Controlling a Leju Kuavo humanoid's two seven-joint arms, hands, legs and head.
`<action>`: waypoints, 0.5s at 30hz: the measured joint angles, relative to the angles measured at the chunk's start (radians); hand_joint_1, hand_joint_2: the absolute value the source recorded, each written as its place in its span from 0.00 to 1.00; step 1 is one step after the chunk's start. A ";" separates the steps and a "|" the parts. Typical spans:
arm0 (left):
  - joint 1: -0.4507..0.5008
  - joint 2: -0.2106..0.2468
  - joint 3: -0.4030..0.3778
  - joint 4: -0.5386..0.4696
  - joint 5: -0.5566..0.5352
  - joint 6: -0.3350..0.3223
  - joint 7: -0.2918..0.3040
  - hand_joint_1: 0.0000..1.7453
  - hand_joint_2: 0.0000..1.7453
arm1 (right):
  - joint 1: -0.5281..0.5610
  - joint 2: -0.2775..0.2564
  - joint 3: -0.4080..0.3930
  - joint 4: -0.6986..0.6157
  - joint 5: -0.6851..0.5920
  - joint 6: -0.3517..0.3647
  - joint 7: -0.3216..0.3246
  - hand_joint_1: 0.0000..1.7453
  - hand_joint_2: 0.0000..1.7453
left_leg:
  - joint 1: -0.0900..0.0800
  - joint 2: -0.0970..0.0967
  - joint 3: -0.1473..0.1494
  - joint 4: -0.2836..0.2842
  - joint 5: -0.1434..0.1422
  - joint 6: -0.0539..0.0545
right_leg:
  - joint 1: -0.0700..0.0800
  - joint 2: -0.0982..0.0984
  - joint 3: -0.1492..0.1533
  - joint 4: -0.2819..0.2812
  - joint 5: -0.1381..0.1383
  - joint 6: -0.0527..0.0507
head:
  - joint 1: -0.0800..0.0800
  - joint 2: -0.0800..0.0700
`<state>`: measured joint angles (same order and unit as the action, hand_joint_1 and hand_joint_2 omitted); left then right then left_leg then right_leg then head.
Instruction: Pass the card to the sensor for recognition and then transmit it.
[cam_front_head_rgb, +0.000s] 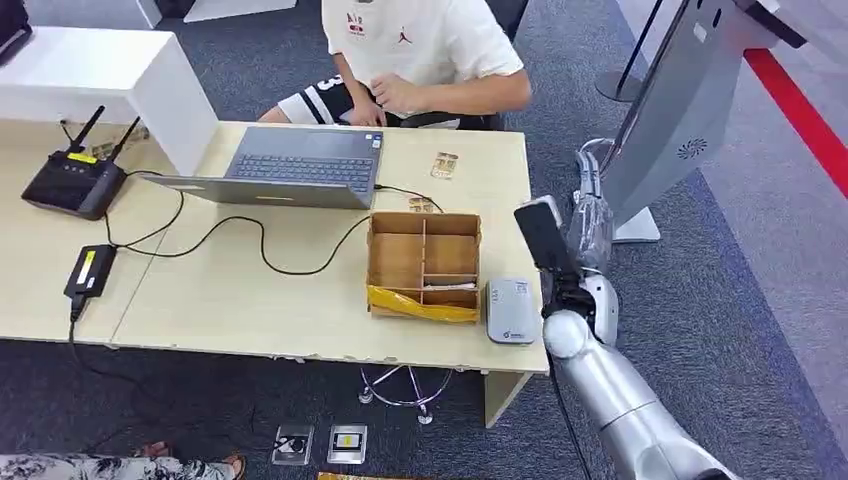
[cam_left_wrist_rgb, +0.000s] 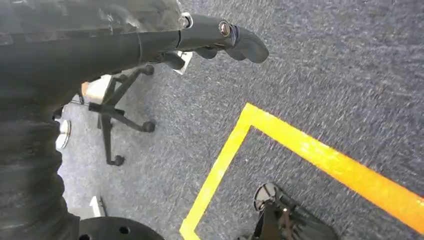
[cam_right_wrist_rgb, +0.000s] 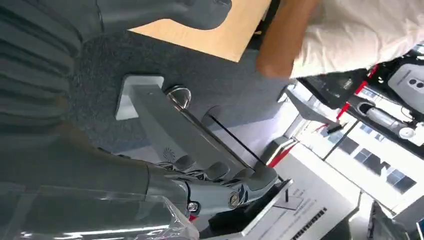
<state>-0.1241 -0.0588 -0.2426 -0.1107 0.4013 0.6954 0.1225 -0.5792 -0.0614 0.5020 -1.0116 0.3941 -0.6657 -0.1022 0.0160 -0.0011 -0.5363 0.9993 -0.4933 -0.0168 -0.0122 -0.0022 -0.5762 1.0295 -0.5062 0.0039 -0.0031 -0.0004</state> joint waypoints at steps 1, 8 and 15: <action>-0.003 -0.002 0.008 0.006 -0.010 0.000 -0.002 0.00 1.00 | 0.011 -0.007 -0.004 -0.019 -0.007 0.000 -0.007 0.00 1.00 | 0.000 0.000 0.000 0.000 0.000 0.000 | 0.000 0.000 0.000 0.000 0.000 0.000 | 0.000 0.000; -0.002 -0.008 0.097 0.013 -0.172 0.000 -0.014 0.00 1.00 | 0.097 -0.050 0.029 -0.217 0.196 0.070 0.053 0.00 1.00 | 0.000 0.000 0.000 0.000 0.000 0.000 | 0.000 0.000 0.000 0.000 0.000 0.000 | 0.000 0.000; 0.002 -0.013 0.184 0.013 -0.196 0.000 -0.017 0.00 1.00 | 0.143 -0.075 0.086 -0.394 0.239 0.097 0.079 0.00 1.00 | 0.000 0.000 -0.001 0.000 0.000 0.000 | 0.000 0.000 0.000 0.000 0.000 0.000 | 0.000 0.000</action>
<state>-0.1217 -0.0721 -0.0591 -0.0980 0.2052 0.6958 0.1057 -0.4366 -0.1366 0.5879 -1.4054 0.6333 -0.5684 -0.0236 0.0159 -0.0016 -0.5370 0.9990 -0.4933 -0.0168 -0.0121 -0.0023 -0.5758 1.0295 -0.5063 0.0039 -0.0027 -0.0004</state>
